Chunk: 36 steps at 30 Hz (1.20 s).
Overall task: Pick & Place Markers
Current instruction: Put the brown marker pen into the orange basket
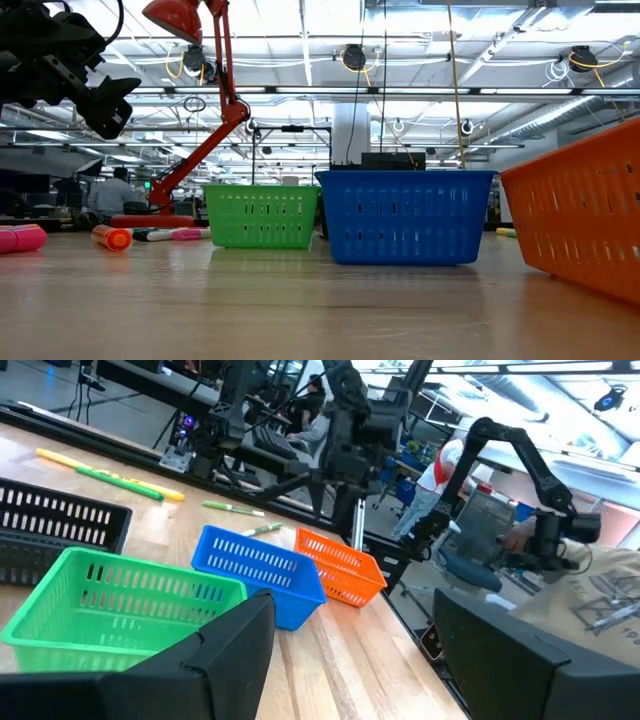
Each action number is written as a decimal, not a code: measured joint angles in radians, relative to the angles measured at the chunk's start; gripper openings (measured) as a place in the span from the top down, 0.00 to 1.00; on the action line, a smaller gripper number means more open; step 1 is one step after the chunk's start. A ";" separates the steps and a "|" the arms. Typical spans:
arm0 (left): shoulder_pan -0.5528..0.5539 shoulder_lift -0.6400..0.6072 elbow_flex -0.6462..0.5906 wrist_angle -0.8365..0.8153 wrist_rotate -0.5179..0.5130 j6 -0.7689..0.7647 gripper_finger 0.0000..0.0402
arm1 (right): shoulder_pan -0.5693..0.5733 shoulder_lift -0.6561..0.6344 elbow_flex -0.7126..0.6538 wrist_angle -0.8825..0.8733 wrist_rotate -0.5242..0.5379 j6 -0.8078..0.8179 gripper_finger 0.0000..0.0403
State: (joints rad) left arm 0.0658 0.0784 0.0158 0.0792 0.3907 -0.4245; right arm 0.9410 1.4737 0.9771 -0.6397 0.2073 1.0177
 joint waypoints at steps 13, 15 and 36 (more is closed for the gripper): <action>0.000 0.000 0.000 0.000 0.000 0.000 0.32 | 0.008 0.172 -0.047 0.014 -0.002 0.153 0.66; 0.000 0.000 0.000 0.000 0.000 0.001 0.32 | 0.010 0.198 -0.045 0.018 -0.002 0.167 0.66; 0.000 0.000 0.000 0.000 0.000 0.001 0.32 | 0.009 0.285 -0.046 -0.068 -0.072 0.262 0.97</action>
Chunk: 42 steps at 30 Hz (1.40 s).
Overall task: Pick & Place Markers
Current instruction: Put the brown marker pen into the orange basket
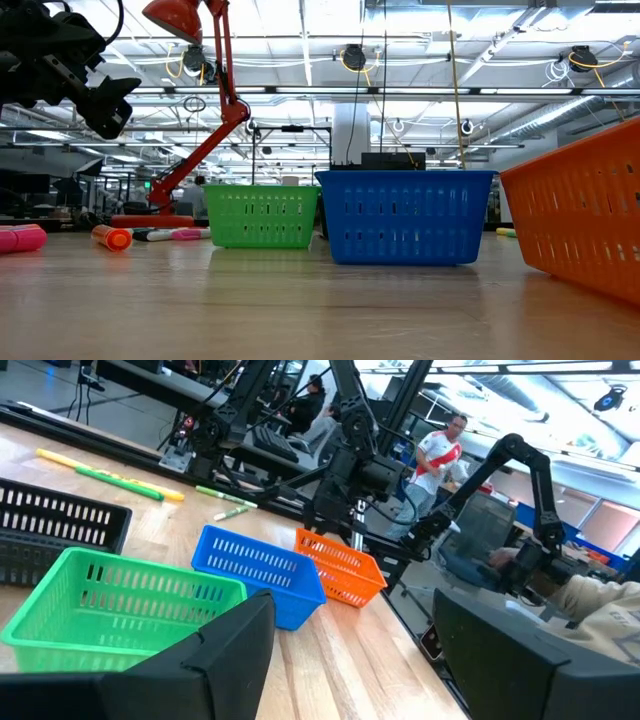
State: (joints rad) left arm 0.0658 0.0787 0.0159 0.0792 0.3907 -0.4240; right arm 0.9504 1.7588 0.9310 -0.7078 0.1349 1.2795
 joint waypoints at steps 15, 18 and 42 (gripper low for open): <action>0.000 0.000 0.000 0.000 0.000 -0.001 0.32 | 0.006 -0.258 -0.003 0.030 -0.025 0.018 0.97; 0.000 0.000 0.000 0.001 0.000 0.000 0.32 | 0.015 -0.314 -0.005 0.030 -0.016 0.007 0.96; 0.000 0.000 0.000 0.000 0.000 0.000 0.32 | -0.017 -0.121 -0.002 1.234 0.306 -0.711 0.96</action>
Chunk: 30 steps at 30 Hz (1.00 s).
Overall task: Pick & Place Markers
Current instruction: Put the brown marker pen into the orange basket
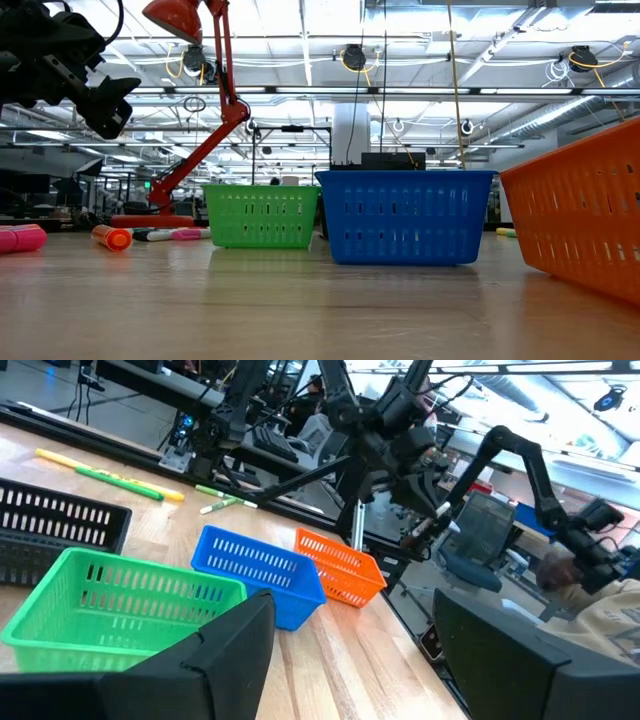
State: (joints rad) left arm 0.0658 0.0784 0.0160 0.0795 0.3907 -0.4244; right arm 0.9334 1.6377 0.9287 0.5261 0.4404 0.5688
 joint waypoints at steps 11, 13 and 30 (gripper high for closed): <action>0.000 0.000 0.000 0.000 0.000 0.000 0.32 | -0.030 0.028 0.000 -0.159 0.399 0.057 0.96; 0.000 0.000 0.000 0.000 0.000 -0.001 0.32 | -0.023 0.015 0.000 -0.207 0.424 0.085 0.96; 0.000 0.000 0.000 0.000 0.000 0.000 0.32 | 0.006 0.003 0.000 -0.395 0.423 0.232 0.80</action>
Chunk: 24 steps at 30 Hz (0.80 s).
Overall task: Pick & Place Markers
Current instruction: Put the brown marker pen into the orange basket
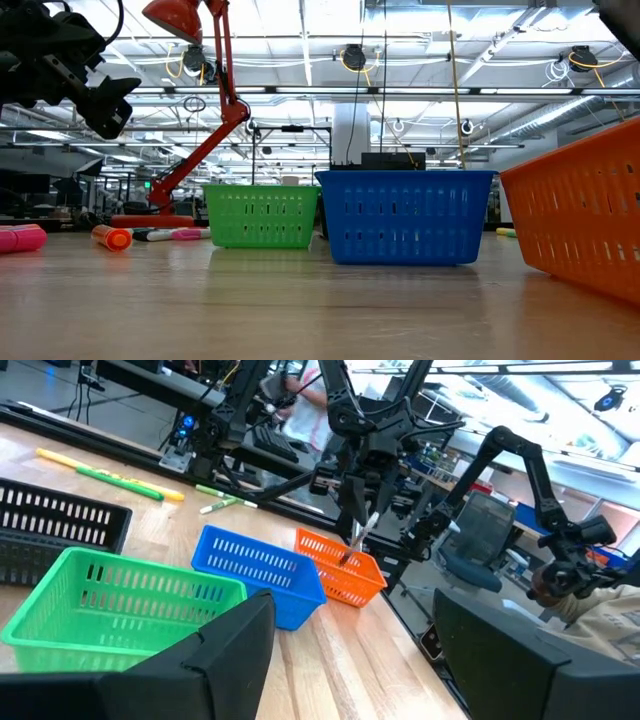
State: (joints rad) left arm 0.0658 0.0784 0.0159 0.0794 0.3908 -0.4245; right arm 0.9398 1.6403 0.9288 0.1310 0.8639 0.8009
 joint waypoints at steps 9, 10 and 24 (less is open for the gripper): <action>0.000 0.000 0.000 0.000 0.000 0.000 0.32 | 0.000 0.000 0.000 -0.001 0.000 -0.020 0.64; 0.000 0.000 0.000 0.000 0.000 -0.001 0.32 | 0.000 0.000 0.000 -0.001 0.000 -0.029 0.63; 0.000 0.000 0.000 0.000 0.000 0.000 0.32 | -0.037 0.035 0.041 0.179 -0.192 -0.293 0.76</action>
State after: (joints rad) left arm 0.0658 0.0784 0.0162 0.0792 0.3908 -0.4244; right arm 0.9031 1.6755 0.9696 0.3105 0.6722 0.5078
